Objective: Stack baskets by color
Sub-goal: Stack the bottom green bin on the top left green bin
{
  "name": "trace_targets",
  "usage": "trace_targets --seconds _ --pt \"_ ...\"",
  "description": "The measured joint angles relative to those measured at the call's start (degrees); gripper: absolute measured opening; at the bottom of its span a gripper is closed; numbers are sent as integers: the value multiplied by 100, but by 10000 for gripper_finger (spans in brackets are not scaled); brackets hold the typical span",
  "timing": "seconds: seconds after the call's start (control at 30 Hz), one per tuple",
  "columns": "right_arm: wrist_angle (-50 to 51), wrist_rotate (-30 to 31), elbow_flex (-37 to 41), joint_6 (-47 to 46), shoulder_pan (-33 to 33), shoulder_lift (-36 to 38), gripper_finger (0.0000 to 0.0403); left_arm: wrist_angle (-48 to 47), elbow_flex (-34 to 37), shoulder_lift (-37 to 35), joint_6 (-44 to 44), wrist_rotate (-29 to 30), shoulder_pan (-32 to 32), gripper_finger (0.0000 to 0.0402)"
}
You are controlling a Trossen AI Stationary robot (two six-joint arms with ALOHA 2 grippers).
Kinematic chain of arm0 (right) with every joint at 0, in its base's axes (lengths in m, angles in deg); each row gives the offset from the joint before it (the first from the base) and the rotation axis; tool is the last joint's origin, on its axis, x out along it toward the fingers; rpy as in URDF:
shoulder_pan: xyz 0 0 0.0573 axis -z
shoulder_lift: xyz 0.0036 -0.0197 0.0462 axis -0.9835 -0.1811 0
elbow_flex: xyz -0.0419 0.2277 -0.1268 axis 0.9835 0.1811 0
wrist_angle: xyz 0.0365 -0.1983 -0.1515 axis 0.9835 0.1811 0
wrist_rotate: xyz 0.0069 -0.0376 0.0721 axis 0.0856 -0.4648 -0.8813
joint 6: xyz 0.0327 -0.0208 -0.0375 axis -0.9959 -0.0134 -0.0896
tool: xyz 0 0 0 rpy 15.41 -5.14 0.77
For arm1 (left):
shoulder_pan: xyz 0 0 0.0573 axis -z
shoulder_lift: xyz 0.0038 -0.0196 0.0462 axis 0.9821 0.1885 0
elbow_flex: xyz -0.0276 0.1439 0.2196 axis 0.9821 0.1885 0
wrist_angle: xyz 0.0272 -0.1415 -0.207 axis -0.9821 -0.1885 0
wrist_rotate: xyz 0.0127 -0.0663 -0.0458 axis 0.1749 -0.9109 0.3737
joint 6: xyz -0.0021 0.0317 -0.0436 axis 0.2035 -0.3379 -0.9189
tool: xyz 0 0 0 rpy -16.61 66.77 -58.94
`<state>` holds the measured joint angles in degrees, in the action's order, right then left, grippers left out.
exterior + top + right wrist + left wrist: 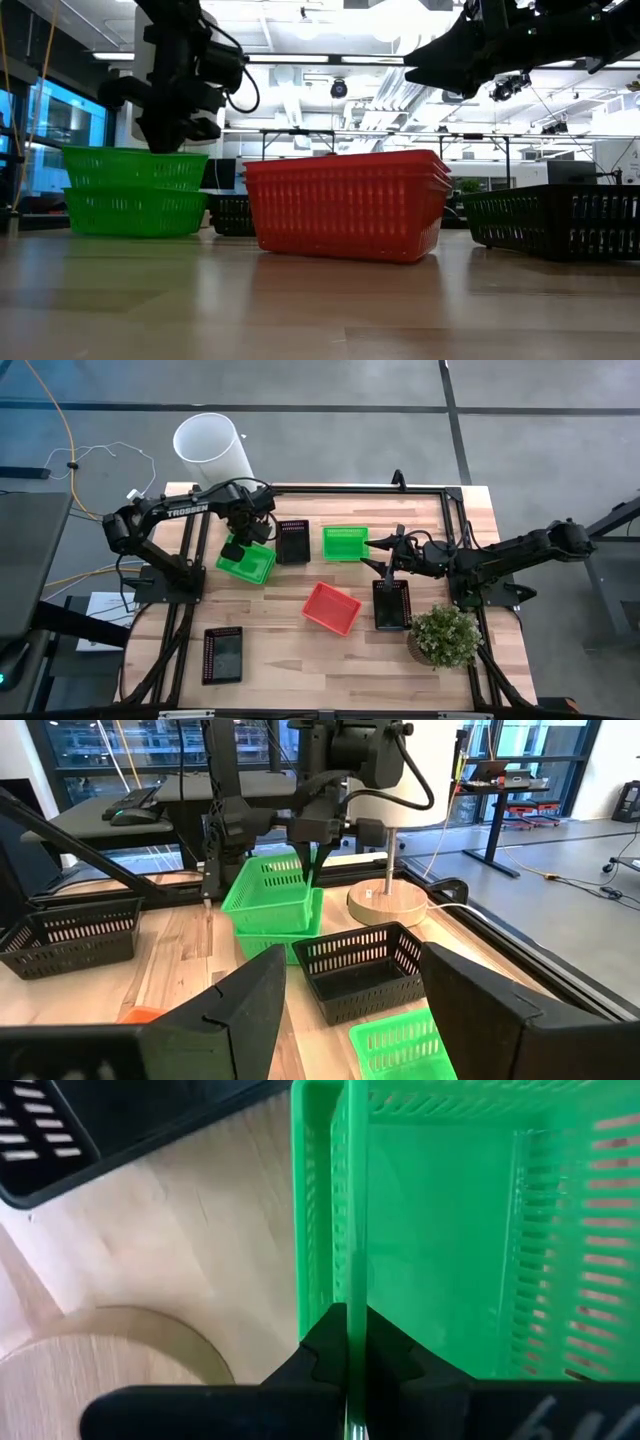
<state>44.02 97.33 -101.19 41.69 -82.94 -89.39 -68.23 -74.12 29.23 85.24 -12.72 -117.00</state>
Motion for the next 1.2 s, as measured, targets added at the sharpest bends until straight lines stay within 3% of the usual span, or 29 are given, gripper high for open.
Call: trace_targets --seconds 0.33,0.6,1.2 --pt "0 23 0 1 0 0 220 154 48 0 108 21 0 0" --pt "-2 39 0 19 0 0 220 259 48 0 -566 31 4 8" --pt "-2 39 0 1 0 0 220 491 48 0 -923 65 7 134"
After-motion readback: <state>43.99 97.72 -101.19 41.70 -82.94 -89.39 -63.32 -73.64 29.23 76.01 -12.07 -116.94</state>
